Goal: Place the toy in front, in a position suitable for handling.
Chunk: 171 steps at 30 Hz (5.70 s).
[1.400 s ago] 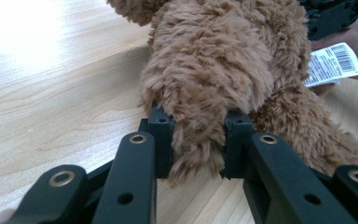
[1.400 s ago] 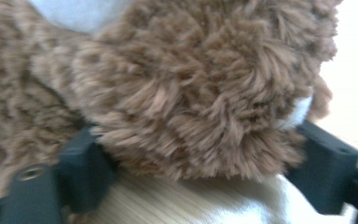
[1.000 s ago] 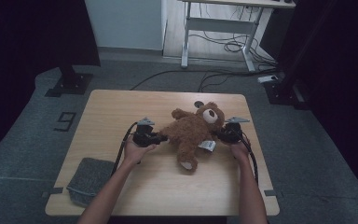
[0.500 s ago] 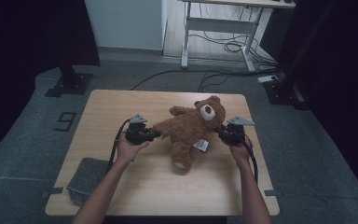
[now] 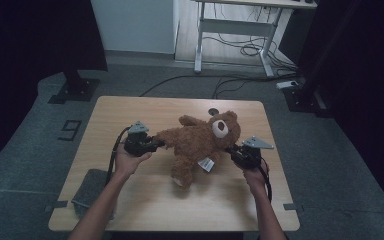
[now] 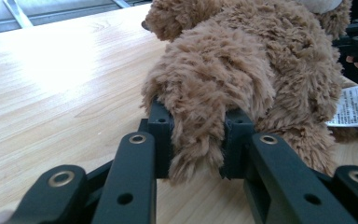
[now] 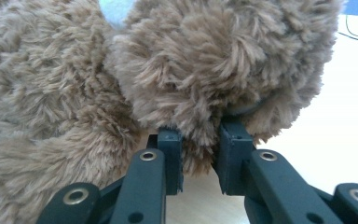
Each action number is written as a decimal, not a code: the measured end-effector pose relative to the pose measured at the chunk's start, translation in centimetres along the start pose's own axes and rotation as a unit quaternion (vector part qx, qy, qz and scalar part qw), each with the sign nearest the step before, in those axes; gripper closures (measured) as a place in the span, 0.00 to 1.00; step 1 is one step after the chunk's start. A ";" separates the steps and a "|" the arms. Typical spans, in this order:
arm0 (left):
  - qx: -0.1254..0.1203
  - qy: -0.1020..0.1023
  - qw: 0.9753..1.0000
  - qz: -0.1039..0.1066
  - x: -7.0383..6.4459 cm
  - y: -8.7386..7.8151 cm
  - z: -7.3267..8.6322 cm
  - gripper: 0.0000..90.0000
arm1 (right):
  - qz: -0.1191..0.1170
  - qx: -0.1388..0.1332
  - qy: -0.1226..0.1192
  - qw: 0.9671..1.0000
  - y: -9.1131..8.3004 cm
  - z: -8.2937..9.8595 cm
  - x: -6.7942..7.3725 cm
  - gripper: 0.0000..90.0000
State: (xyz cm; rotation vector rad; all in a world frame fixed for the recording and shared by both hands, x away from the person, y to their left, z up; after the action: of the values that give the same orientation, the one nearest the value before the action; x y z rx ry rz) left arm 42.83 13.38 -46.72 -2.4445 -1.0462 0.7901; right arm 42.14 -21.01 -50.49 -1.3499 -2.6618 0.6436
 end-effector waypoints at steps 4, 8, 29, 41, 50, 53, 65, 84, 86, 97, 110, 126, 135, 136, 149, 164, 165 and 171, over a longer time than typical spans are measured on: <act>0.002 0.006 1.000 -0.002 -0.2 -0.7 0.0 0.79 | -0.006 -0.004 0.003 1.000 -0.6 0.2 0.8 0.82; 0.000 0.010 1.000 -0.006 -0.2 -1.5 0.0 0.79 | -0.014 -0.011 0.010 1.000 -1.1 0.4 1.7 0.82; 0.038 -0.006 0.998 -0.042 2.4 0.3 0.7 0.78 | -0.050 0.044 0.019 0.998 -0.8 4.1 7.7 0.82; 0.017 -0.056 0.997 -0.054 2.8 -0.8 0.2 0.51 | -0.044 0.048 0.055 0.996 -0.6 5.4 6.9 0.79; -0.004 -0.061 0.994 -0.089 2.6 -5.6 1.7 0.39 | -0.037 0.059 0.070 0.995 -0.6 6.0 7.1 0.75; -0.004 -0.050 0.993 -0.106 2.6 -6.7 3.1 0.39 | -0.035 0.059 0.067 0.995 -0.7 6.1 7.1 0.74; -0.025 -0.022 0.991 -0.129 2.3 -10.3 8.5 0.30 | -0.034 0.052 0.061 0.996 -0.8 6.4 6.7 0.70; 0.027 -0.046 0.974 -0.219 5.0 -12.3 15.3 0.26 | -0.033 0.047 0.065 0.996 -0.7 6.4 6.4 0.70; 0.040 -0.045 0.973 -0.222 5.2 -11.9 15.9 0.24 | -0.033 0.049 0.063 0.996 -0.8 6.4 6.5 0.70; 0.036 -0.077 0.973 -0.213 7.4 -11.3 17.7 0.33 | -0.031 0.051 0.060 0.996 -0.9 6.5 6.5 0.70; 0.015 -0.093 0.973 -0.208 7.7 -12.2 17.5 0.79 | -0.032 0.050 0.064 0.996 -0.9 6.5 6.5 0.70; -0.055 -0.099 0.990 -0.080 4.0 -11.2 14.8 0.80 | -0.039 0.049 0.066 0.996 -1.5 6.6 6.8 0.70; -0.072 -0.064 0.994 -0.054 1.0 -10.4 12.6 0.80 | -0.039 0.048 0.064 0.996 -1.5 6.6 6.9 0.81; -0.074 -0.059 0.994 -0.050 0.4 -10.0 12.1 0.80 | -0.039 0.046 0.063 0.996 -1.4 6.6 6.9 0.81; -0.051 0.028 0.998 0.016 -8.2 -1.4 5.5 0.80 | -0.044 0.045 0.060 0.996 -1.4 6.6 6.9 0.83; -0.015 0.049 0.999 0.011 -11.7 6.6 5.3 0.80 | -0.050 0.048 0.064 0.996 -1.3 6.9 6.7 0.83; -0.015 0.050 0.999 0.006 -11.5 6.6 5.3 0.80 | -0.050 0.048 0.064 0.996 -1.3 6.9 6.7 0.83; -0.016 0.042 0.999 -0.004 -10.4 5.9 5.7 0.80 | -0.051 0.050 0.065 0.995 -1.3 7.0 6.7 0.85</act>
State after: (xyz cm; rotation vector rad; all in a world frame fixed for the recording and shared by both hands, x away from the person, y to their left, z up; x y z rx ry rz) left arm 36.56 2.38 -50.56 -2.4760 -1.0452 0.6656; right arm 35.28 -18.73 -56.99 -1.1802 -2.5404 0.6452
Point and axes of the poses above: each handheld gripper's, and its own axes: y roughly forward along the jaws, z roughly out of its underside, x roughly to its left, the point moved 4 cm from there along y, roughly forward along the jaws, and after that the axes turned 13 degrees about -y, right-handed, at the moved point
